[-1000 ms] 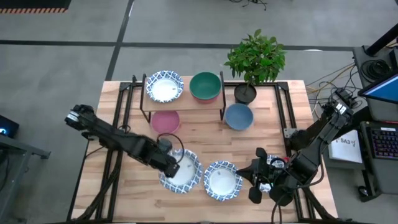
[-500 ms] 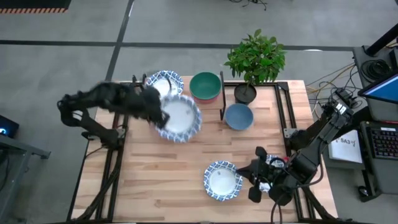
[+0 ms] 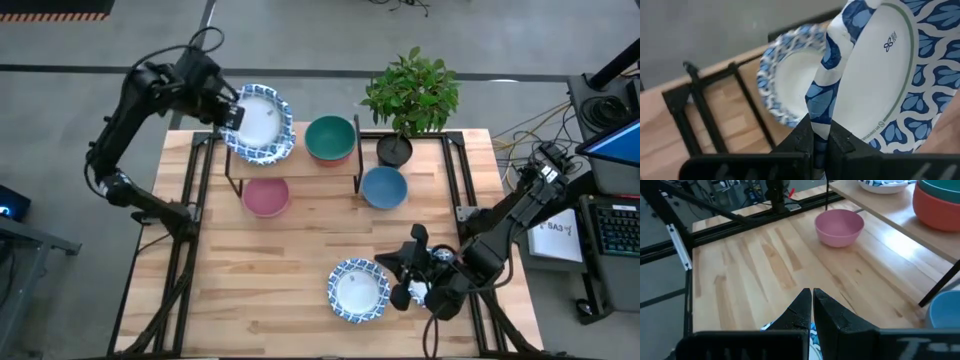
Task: Place and stack bowls onto a shelf
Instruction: Stack the white pattern paper bowl on top of the white pattern paper bowl on the shelf, then stack the blue plastic bowl on top of the green plastic bowl on the shelf
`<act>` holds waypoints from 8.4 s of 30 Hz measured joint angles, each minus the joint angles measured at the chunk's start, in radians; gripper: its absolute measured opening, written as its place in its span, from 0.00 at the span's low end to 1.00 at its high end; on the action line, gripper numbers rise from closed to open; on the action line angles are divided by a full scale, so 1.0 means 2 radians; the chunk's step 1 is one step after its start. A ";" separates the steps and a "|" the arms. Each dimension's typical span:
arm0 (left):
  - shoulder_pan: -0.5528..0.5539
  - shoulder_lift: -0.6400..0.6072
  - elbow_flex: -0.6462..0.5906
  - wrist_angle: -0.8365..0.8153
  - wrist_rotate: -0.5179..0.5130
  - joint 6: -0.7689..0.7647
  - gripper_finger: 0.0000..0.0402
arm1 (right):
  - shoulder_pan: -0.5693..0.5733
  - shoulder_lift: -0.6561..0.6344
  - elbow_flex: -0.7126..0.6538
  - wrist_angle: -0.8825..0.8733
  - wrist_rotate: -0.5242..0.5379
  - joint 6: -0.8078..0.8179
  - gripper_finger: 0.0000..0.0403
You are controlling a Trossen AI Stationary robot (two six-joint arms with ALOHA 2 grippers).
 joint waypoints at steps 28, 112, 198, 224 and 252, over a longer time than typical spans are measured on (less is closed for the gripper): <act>0.147 0.030 -0.178 0.114 0.139 0.106 0.09 | -0.042 -0.002 0.000 0.001 -0.009 0.010 0.02; -0.272 -0.266 -0.428 0.501 -0.033 -0.132 0.00 | -0.279 -0.022 0.002 -0.083 -0.249 -0.015 0.02; -0.368 -0.247 -0.492 0.599 -0.217 -0.123 0.00 | -0.265 0.078 0.337 -0.194 -0.351 -0.313 0.02; -0.368 -0.245 -0.492 0.602 -0.217 -0.102 0.00 | -0.457 0.286 0.520 -0.364 -0.266 -0.589 0.02; -0.368 -0.198 -0.492 0.660 -0.229 -0.106 0.00 | -0.459 0.240 0.520 -0.251 -0.284 -0.442 0.25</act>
